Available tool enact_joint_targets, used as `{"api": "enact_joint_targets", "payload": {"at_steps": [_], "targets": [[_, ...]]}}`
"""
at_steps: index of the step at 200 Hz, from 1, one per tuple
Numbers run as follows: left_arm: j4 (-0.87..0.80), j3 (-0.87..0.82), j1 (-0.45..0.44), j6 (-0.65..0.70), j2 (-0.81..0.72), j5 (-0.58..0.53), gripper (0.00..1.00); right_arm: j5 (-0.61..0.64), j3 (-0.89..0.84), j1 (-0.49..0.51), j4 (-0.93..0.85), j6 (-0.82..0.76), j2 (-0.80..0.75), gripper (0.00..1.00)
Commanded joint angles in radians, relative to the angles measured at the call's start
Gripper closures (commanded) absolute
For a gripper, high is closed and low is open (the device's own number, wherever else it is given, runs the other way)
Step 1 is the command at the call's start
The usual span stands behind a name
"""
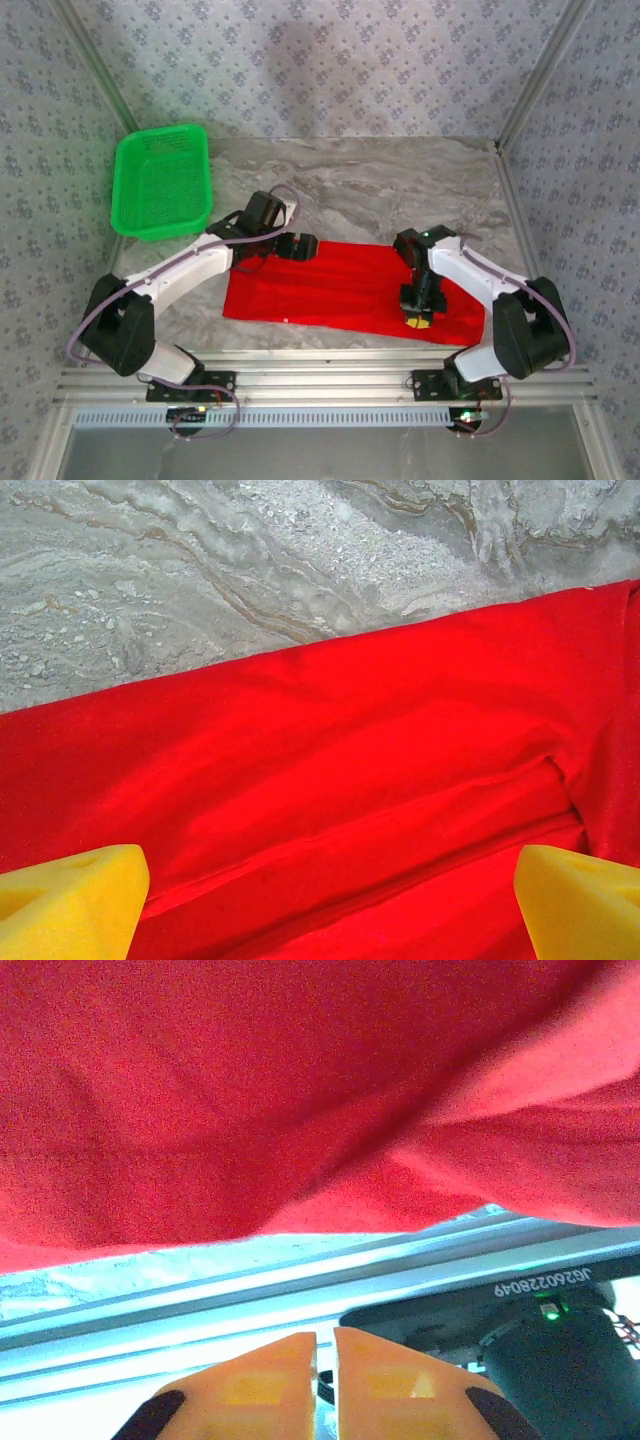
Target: Fold and stack the t-shirts
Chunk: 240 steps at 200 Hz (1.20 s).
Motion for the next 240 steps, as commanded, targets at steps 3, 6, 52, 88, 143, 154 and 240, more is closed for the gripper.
{"api": "enact_joint_targets", "payload": {"at_steps": [3,6,52,88,143,154,240], "targets": [[-0.007,0.006,-0.005,0.022,0.001,-0.012,0.06,0.040,0.042,0.012,-0.093,0.071,-0.062,0.84],[-0.006,0.006,-0.005,0.023,0.000,-0.013,0.06,0.042,0.047,0.011,-0.099,0.075,-0.069,0.84],[-0.005,0.009,-0.005,0.024,0.011,-0.001,0.06,0.056,0.181,-0.104,0.013,0.048,-0.059,0.83],[-0.011,0.013,-0.006,0.025,0.014,-0.003,0.06,0.029,0.244,-0.125,0.138,-0.105,0.187,0.84],[-0.027,-0.023,-0.004,0.030,-0.022,-0.027,0.06,0.021,0.227,-0.092,0.196,-0.152,0.328,0.87],[-0.028,-0.028,-0.004,0.031,-0.025,-0.029,0.06,0.036,0.212,-0.083,0.182,-0.155,0.318,0.88],[-0.014,-0.014,-0.002,0.038,0.013,-0.022,0.06,0.062,0.027,-0.062,0.140,-0.071,0.196,0.88]]}}
